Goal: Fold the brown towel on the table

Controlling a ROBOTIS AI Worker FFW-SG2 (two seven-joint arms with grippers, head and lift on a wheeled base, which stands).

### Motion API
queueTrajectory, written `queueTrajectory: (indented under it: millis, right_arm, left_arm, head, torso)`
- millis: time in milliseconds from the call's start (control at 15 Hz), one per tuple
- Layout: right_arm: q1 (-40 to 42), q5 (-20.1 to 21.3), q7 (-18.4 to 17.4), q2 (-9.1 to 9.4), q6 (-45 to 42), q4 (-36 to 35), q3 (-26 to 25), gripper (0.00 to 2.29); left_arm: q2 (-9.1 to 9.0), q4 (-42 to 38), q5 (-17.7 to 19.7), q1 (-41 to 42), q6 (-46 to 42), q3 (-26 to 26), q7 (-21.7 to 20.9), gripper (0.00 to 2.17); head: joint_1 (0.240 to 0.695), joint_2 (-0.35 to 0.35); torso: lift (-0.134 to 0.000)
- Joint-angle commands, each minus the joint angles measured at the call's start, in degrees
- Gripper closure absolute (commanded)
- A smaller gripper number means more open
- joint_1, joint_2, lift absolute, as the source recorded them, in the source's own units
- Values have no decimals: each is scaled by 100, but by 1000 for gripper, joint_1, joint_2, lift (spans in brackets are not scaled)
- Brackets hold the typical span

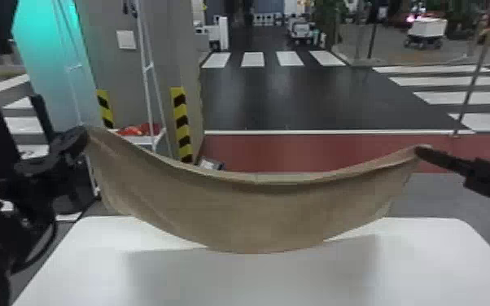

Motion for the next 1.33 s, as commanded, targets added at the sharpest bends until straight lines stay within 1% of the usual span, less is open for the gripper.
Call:
queueTrajectory:
  millis: [0,67,133,267,333,400,467,533,600,667,733,867,1000,1067,1133,1267]
  right_arm:
    - [578,-115,90,-154,95,-228,-151,1565]
    - [894,-97,186,-181,42,-325,-239,1565]
    - [1158,-123,239,-207,-28,-325,-353,1565]
    - [1773,-132,336,-251,-450,-474,-546,1565]
    - [2054,-132,362,-251,-538,-562,-625,1565]
    - [2309,-132,485,-251,-555,-641,-740,1565]
    - [2520,-71,670,-260,-485,-747,-880,1565]
    - [2749,17,740,-260,-450,-922,-898,1565]
    - [3012,88,837,-278,-380,-1142,-1039,1565]
    - [3267,70,986,-269,-169,-1318,-1241,1565]
    - [3461,26,1074,-234,130,-1529,-1425,1565]
    - [3812,-79,1276,-31,499,-1933,-1803,1565]
    - [4023,-115,1355,65,851,-2285,-2032,1565]
    - [4102,-194,1399,127,869,-2399,-2181,1565]
    - [4164,-202,1399,144,974,-2496,-2234,1565]
    - [4260,-220,1399,241,1431,-2794,-2374,1565]
  left_arm:
    - [-39,-233,81,601,-13,115,-81,1713]
    - [-75,-383,90,952,-154,106,-134,1713]
    - [-127,-532,90,1251,-294,115,-196,1713]
    - [-347,-1051,81,1902,-312,203,-222,1713]
    - [-435,-1244,81,2157,-312,203,-240,1713]
    - [-567,-1411,63,2420,-312,203,-292,1713]
    - [-646,-1543,-95,2675,-312,185,-415,1713]
    - [-716,-1675,-183,2921,-329,194,-486,1713]
    - [-743,-1754,-200,3071,-312,220,-521,1713]
    - [-751,-1824,-200,3159,-312,220,-521,1713]
    - [-778,-1894,-200,3229,-312,238,-530,1713]
    - [-918,-2158,-156,3475,-242,361,-574,1713]
    - [-1006,-2299,-95,3712,-206,493,-706,1713]
    - [-1006,-2308,-51,3791,-189,519,-741,1713]
    - [-1006,-2316,-25,3862,-136,528,-811,1713]
    - [-1006,-2343,37,3967,40,668,-943,1713]
  head:
    - [395,71]
    - [436,68]
    - [466,62]
    - [518,46]
    - [547,35]
    - [569,25]
    - [620,0]
    - [640,-11]
    - [666,-23]
    - [690,-34]
    - [695,-50]
    - [695,-63]
    - [695,-73]
    - [695,-76]
    - [695,-80]
    - [695,-87]
  torso:
    - [-110]
    - [-110]
    - [-110]
    - [-110]
    - [-110]
    - [-110]
    - [-110]
    - [-110]
    - [-110]
    - [-110]
    - [-110]
    - [-110]
    - [-110]
    - [-110]
    - [-110]
    - [-110]
